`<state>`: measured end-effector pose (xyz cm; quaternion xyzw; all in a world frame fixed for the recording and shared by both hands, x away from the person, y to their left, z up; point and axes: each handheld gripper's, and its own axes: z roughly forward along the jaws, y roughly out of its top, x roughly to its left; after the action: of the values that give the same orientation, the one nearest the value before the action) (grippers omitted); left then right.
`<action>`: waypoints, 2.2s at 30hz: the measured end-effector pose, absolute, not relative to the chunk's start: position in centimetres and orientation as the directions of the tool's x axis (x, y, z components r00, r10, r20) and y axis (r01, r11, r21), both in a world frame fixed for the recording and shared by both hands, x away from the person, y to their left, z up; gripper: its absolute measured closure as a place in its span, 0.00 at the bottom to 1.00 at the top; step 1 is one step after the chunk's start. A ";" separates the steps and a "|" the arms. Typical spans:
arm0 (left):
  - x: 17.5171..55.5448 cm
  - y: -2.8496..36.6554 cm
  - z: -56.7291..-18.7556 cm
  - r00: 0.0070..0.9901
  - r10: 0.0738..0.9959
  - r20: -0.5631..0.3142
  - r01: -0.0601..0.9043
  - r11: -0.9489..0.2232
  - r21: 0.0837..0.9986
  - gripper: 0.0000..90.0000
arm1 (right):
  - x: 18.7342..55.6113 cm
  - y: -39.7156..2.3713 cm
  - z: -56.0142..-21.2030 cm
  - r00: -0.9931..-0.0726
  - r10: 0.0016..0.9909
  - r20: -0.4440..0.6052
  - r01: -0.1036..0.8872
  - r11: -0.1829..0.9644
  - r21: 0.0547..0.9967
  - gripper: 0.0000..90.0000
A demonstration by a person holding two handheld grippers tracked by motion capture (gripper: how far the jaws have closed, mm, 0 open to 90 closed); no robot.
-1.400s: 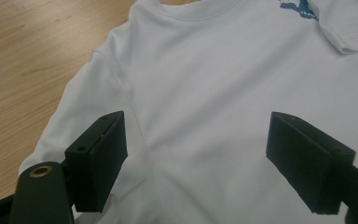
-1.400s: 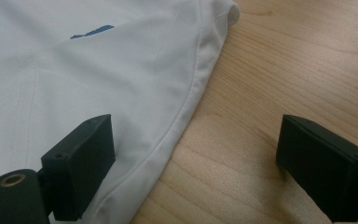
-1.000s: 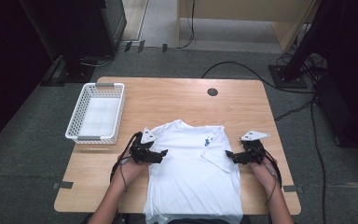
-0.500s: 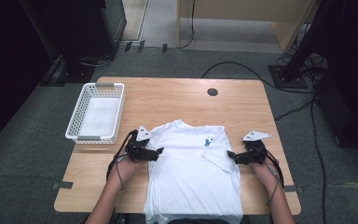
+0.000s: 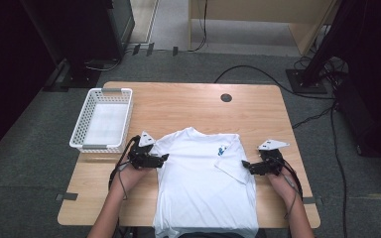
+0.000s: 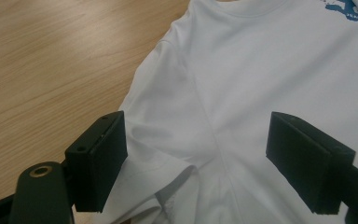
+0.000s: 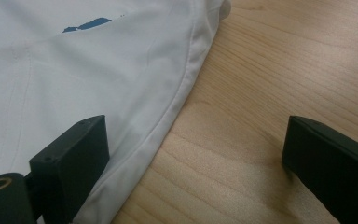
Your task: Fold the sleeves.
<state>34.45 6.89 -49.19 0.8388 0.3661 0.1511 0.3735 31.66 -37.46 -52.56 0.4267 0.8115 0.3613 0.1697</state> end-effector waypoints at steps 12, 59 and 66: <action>34.9 7.6 -49.3 0.673 0.739 -0.022 0.510 -0.442 0.738 0.23 | 31.7 -37.4 -52.6 -0.576 0.817 0.033 0.576 0.376 0.726 0.05; 36.0 10.1 -50.6 0.611 0.789 -0.064 0.592 -0.402 0.698 0.74 | 31.7 -37.4 -52.6 -0.565 0.825 0.030 0.582 0.372 0.723 0.03; 36.1 9.9 -50.7 0.613 0.787 -0.066 0.594 -0.404 0.696 0.87 | 31.7 -37.4 -52.6 -0.565 0.825 0.030 0.582 0.372 0.723 0.03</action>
<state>36.08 9.94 -50.68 0.8265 0.4177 0.1375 0.3515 31.71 -37.36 -52.61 0.4339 0.8105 0.3543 0.1711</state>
